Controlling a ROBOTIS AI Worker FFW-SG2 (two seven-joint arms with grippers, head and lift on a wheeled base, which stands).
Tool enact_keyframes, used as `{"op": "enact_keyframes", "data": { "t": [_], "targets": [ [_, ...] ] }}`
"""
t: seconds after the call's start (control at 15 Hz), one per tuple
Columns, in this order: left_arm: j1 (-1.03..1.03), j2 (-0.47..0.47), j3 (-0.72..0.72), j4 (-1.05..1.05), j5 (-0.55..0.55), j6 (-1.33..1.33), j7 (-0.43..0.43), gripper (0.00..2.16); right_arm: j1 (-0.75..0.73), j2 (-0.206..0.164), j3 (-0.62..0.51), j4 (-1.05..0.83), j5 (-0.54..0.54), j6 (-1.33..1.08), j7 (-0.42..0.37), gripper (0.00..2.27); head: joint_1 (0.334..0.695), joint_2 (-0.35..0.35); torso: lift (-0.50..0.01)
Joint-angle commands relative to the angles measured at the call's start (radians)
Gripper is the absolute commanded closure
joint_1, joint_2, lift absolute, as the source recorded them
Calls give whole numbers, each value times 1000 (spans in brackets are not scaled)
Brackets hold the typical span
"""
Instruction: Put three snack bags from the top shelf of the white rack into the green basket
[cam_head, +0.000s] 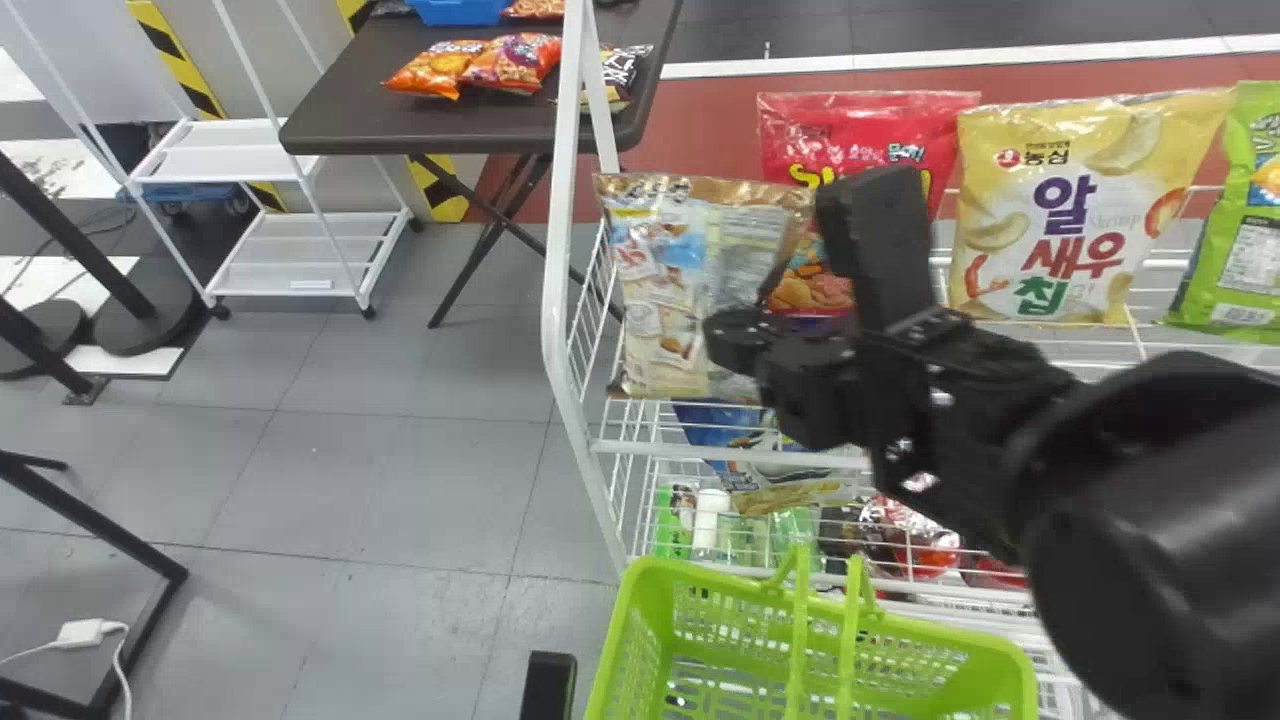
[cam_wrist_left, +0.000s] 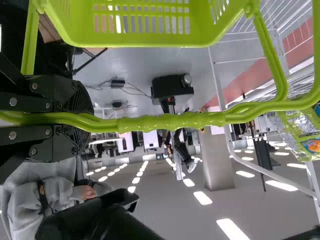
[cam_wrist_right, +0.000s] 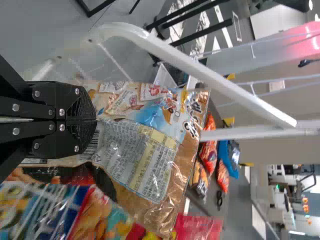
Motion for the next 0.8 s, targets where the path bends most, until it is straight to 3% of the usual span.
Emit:
{"op": "enact_keyframes", "data": {
  "t": [0.0,0.2,0.33,0.4,0.6,0.67,0.73],
  "targets": [
    [-3,-2,-4,-1,-3,0,5,2145,113,-73,-92,-178,-47,72,-6,2246,695,58,0],
    [-16,-2,-19,-7,-11,0,19,2145,318,-135,-287,-382,-146,87,8,2246,695,-68,0],
    [-31,-3,-15,-5,-11,0,39,2145,464,-149,-451,-493,-229,87,57,2246,695,-153,0],
    [-31,-5,-7,-7,-11,0,44,2145,512,-149,-519,-517,-274,87,79,2246,695,-231,0],
    [-3,-31,33,-28,-6,0,45,2145,637,-135,-680,-552,-350,87,166,2246,695,-344,0],
    [7,-40,44,-39,-8,-6,47,2145,671,-129,-723,-552,-358,87,191,2246,695,-344,0],
    [12,-40,42,-51,-8,-10,56,2145,703,-96,-766,-552,-357,96,238,2246,695,-350,0]
  ]
}}
